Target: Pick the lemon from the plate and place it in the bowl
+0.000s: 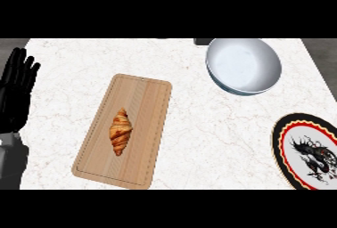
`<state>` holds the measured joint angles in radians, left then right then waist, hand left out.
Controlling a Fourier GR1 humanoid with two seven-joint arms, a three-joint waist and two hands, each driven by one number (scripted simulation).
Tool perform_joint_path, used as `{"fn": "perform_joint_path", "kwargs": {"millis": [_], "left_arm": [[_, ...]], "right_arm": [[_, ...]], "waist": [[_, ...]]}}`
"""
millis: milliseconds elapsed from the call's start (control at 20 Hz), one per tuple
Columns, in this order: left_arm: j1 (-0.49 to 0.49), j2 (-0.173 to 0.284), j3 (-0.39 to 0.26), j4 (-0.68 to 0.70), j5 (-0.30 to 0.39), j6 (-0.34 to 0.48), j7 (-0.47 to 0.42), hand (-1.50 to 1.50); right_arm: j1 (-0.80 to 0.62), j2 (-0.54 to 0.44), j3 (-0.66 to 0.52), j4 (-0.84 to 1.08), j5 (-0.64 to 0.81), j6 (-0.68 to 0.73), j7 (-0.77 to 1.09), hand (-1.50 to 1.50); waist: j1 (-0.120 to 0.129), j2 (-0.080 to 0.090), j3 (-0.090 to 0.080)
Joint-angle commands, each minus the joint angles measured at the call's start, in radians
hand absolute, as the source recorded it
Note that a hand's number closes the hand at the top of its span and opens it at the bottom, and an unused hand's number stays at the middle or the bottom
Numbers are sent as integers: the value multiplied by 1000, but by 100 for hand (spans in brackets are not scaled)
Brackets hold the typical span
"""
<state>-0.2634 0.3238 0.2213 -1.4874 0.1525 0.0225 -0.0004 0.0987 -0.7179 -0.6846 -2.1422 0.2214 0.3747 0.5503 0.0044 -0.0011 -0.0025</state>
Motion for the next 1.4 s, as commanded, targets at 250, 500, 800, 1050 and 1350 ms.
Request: {"fn": "perform_joint_path", "kwargs": {"millis": [250, 500, 800, 1050, 1350], "left_arm": [[-53, -22, -31, 6, -24, 18, 27, 0], [-32, -27, -22, 32, -11, -11, -16, 0], [-4, -7, 0, 40, -8, -33, -39, 0], [7, -17, 1, -17, 5, -26, -11, 0], [-12, -22, -6, -23, -22, 7, 24, 0]], "right_arm": [[-439, -117, 292, 169, -54, -40, 316, 150], [-647, -94, 491, 316, -3, -49, 387, 150], [-830, 55, 644, 559, 99, -107, 338, 150], [-820, 201, 744, 719, 243, -220, 239, 150], [-857, 266, 790, 990, 391, -328, 153, 150]], "waist": [[30, 9, 1], [34, 9, 1], [31, 9, 1], [22, 6, 2], [17, 7, 3]]}}
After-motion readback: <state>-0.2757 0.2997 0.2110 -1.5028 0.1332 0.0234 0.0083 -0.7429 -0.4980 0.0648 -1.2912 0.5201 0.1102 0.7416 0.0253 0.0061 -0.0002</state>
